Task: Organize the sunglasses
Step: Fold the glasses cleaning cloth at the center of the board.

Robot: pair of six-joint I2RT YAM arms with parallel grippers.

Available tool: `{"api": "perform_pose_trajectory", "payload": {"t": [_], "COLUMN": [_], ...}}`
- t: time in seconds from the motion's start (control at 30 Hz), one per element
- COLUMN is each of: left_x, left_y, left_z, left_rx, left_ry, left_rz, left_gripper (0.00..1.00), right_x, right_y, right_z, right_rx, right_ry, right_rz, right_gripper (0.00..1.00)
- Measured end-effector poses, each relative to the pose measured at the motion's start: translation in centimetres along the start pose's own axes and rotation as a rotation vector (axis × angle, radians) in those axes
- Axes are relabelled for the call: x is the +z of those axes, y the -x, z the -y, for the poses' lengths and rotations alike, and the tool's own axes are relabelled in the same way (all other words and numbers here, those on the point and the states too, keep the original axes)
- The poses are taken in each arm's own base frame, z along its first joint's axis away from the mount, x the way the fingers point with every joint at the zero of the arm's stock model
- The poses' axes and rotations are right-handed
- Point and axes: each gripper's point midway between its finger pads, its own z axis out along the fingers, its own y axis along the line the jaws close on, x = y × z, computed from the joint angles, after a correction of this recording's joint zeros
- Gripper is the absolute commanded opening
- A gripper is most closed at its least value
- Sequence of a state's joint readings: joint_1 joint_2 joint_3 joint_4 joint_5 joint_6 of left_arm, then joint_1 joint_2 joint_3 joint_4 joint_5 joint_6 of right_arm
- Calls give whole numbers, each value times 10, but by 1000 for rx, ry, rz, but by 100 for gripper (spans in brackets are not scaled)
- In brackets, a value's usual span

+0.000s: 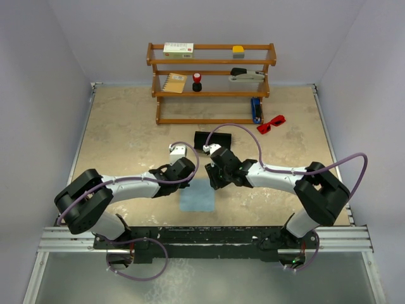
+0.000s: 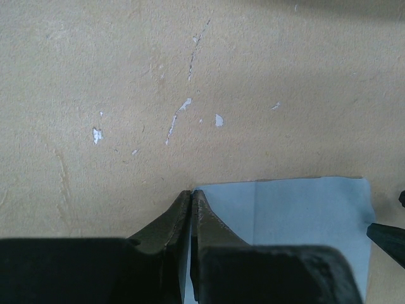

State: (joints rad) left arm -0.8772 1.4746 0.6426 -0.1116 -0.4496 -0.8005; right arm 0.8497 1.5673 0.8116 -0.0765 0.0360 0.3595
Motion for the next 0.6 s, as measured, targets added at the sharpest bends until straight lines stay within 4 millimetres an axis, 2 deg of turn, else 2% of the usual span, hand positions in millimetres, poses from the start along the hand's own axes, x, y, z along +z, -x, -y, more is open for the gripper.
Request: {"api": "perform_pose_trajectory", "payload": {"t": [0.13,0.33,0.6], "left_x": [0,0,0], "left_y": [0,0,0], "left_z": [0,0,0], "left_rx": [0,0,0], "left_ry": [0,0,0], "left_rz": [0,0,-1], "left_gripper": [0,0,0], "right_x": [0,3,15], "right_y": [2,17,12], "right_z": [0,-4,1], "right_rx": [0,1,7], "right_ry": [-2,1,-13], "right_rz": [4,29,3], "right_gripper": [38,38,37]}}
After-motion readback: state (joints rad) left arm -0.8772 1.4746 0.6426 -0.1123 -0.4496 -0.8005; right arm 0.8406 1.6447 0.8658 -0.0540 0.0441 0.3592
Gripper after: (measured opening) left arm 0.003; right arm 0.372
